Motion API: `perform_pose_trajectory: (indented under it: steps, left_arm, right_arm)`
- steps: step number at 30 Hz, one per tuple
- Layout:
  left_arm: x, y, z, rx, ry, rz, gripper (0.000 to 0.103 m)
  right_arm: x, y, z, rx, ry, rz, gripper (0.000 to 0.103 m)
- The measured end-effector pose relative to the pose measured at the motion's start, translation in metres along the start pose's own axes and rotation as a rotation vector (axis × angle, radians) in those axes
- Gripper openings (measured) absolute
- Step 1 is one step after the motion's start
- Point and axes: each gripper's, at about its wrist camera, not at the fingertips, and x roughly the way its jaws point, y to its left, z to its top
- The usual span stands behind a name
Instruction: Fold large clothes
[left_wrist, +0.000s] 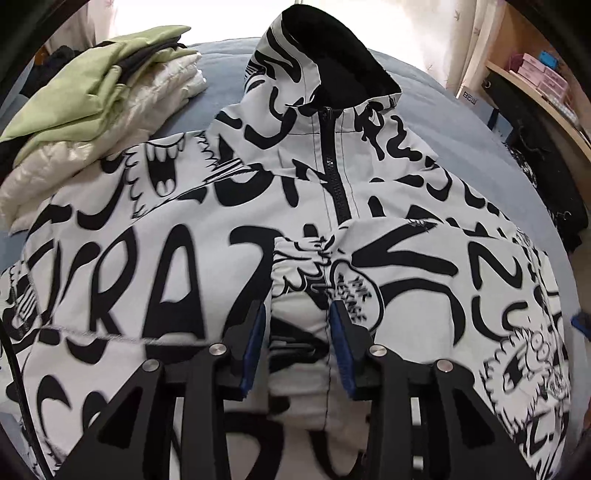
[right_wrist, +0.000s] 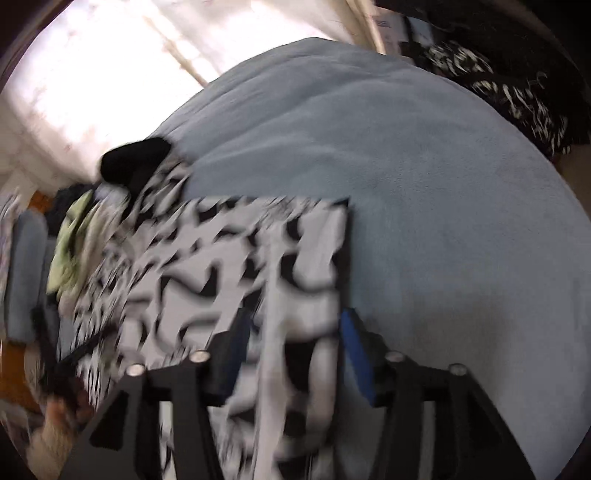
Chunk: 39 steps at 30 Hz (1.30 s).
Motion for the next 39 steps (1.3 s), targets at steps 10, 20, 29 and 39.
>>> perform_pose_trajectory:
  steps: [10, 20, 29, 39]
  left_arm:
    - [-0.013, 0.006, -0.026, -0.008, 0.020, 0.043, 0.043]
    - [-0.023, -0.003, -0.029, 0.083, -0.023, 0.151, 0.040]
    - [-0.068, -0.033, -0.036, 0.078, -0.079, -0.015, 0.040]
    - [-0.011, -0.086, -0.073, 0.129, 0.017, 0.035, 0.040]
  right_arm:
    - [-0.014, 0.042, -0.091, -0.349, 0.057, -0.172, 0.052]
    - [-0.010, 0.037, -0.100, -0.269, 0.108, -0.252, 0.042]
    - [-0.049, 0.093, -0.074, -0.214, 0.035, 0.005, 0.048]
    - [0.064, 0.142, -0.090, -0.251, 0.190, 0.034, 0.044]
